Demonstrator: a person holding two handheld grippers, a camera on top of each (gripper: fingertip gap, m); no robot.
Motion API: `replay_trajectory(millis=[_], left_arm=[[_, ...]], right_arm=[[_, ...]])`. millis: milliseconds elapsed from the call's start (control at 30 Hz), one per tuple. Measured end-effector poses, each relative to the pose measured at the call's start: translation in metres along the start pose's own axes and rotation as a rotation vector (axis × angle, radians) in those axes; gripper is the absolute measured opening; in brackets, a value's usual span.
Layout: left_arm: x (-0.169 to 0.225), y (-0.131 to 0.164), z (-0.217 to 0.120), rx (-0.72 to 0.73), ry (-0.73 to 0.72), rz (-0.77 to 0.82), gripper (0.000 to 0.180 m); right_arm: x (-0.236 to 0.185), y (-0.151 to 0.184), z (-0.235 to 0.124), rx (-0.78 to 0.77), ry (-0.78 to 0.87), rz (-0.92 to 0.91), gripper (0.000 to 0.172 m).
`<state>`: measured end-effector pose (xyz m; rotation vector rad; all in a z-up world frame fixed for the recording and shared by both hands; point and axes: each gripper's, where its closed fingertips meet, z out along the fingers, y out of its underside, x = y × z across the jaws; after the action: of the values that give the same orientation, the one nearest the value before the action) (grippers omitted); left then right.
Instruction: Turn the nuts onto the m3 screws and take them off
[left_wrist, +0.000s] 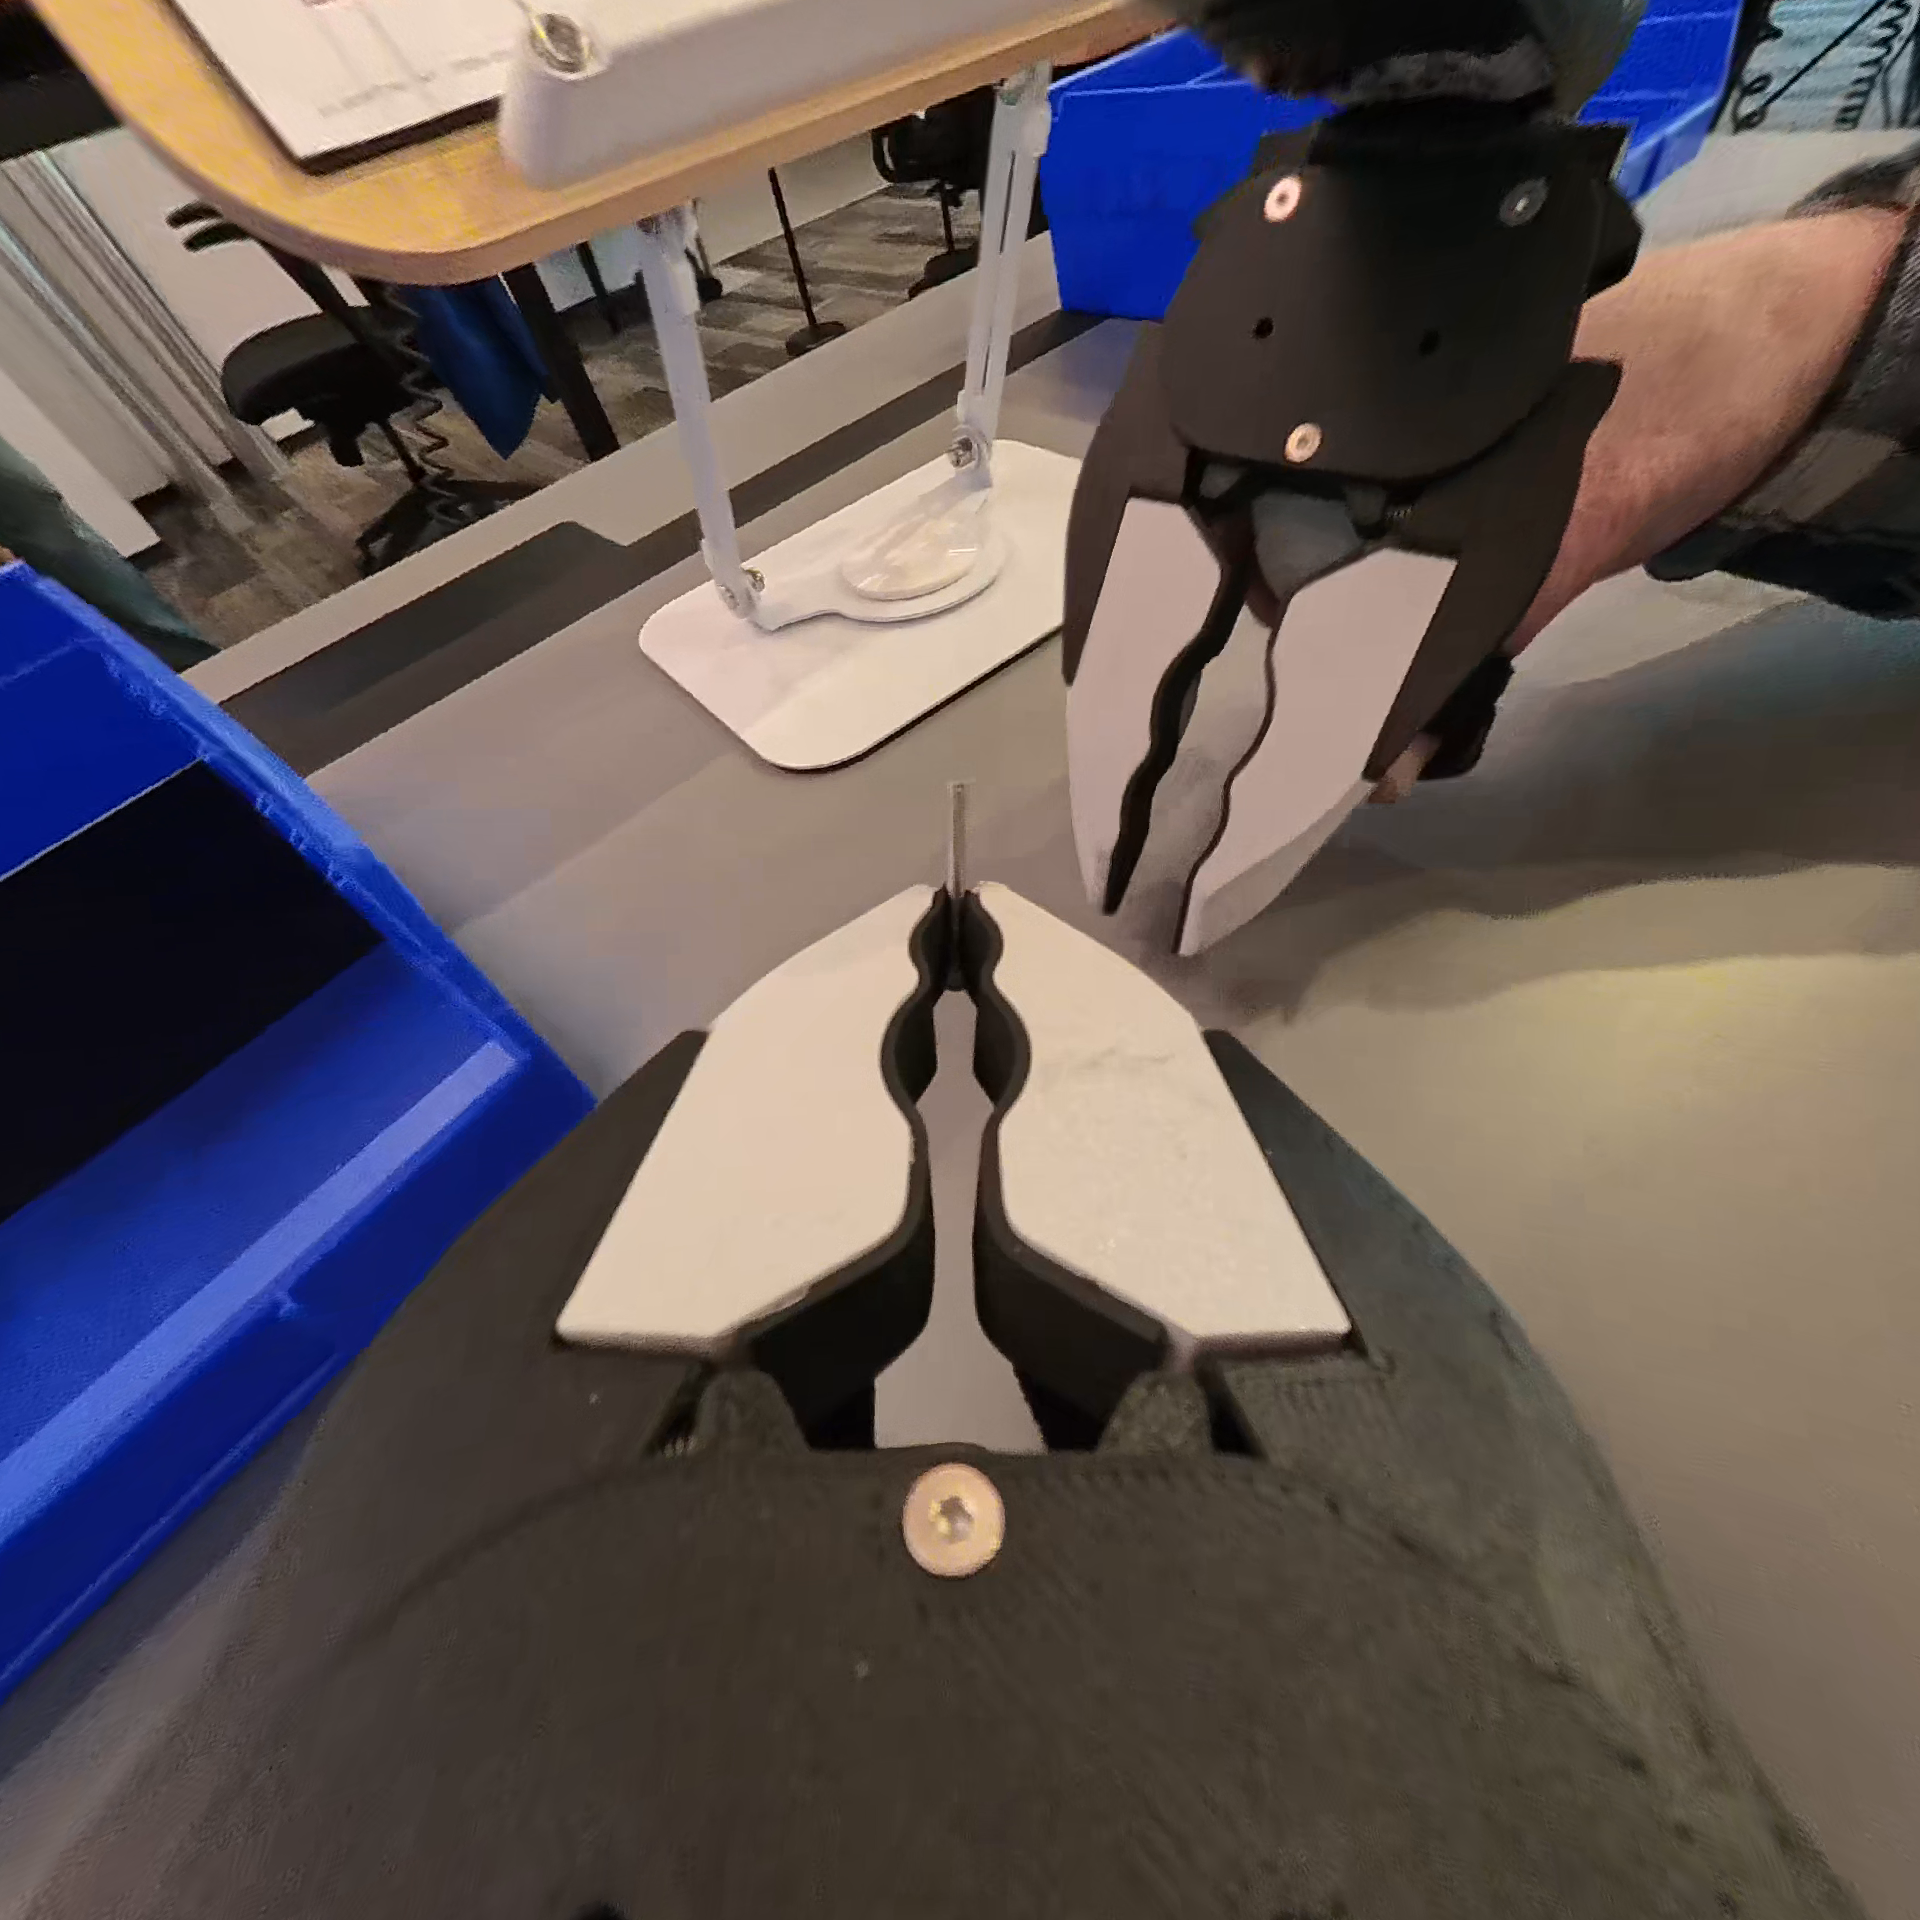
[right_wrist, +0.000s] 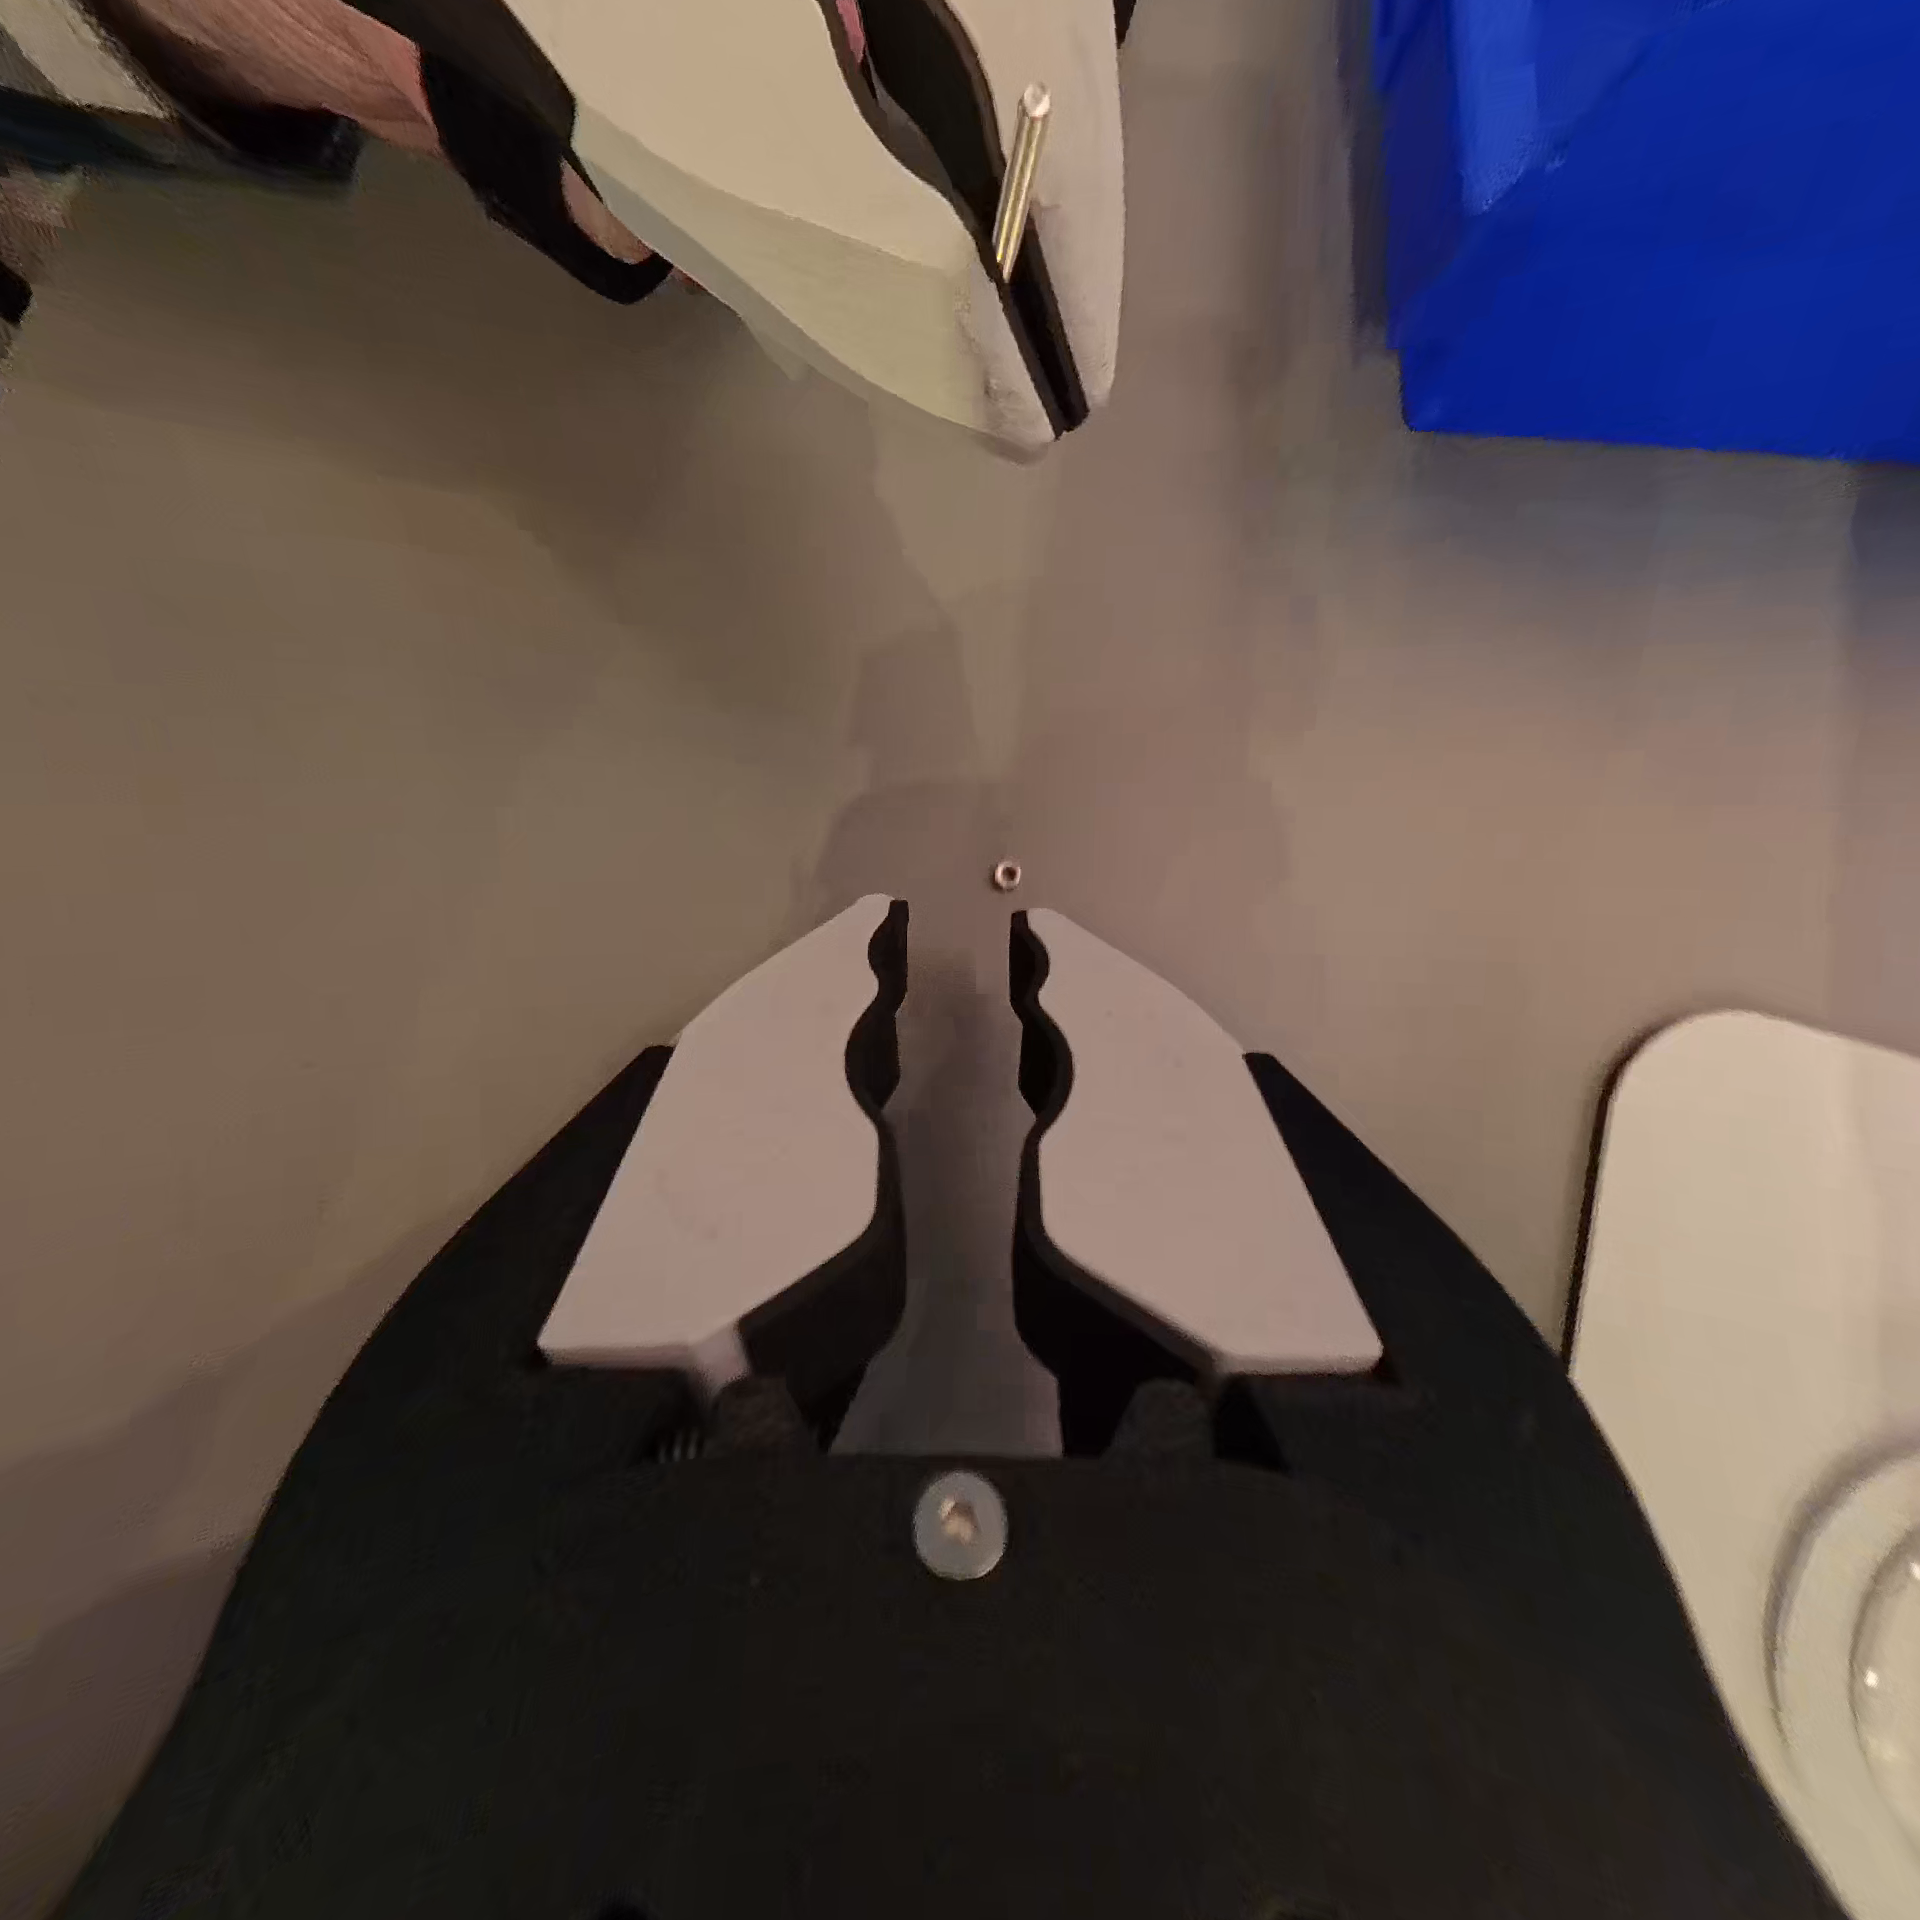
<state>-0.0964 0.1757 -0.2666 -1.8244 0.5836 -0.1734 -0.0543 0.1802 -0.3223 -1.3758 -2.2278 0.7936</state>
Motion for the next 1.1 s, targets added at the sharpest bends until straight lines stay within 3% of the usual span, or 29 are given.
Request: replay_trajectory(millis=[300, 1100], left_arm=[[-0.008, 0.007, -0.004, -0.003, -0.006, -0.006, 0.001], [-0.010, 0.009, -0.006, 0.000, 0.005, -0.021, 0.001]], right_arm=[[0.009, 0.002, 0.023, -0.112, -0.007, -0.018, 0.015], [0.007, 0.005, 0.022, -0.214, -0.039, 0.061, 0.006]])
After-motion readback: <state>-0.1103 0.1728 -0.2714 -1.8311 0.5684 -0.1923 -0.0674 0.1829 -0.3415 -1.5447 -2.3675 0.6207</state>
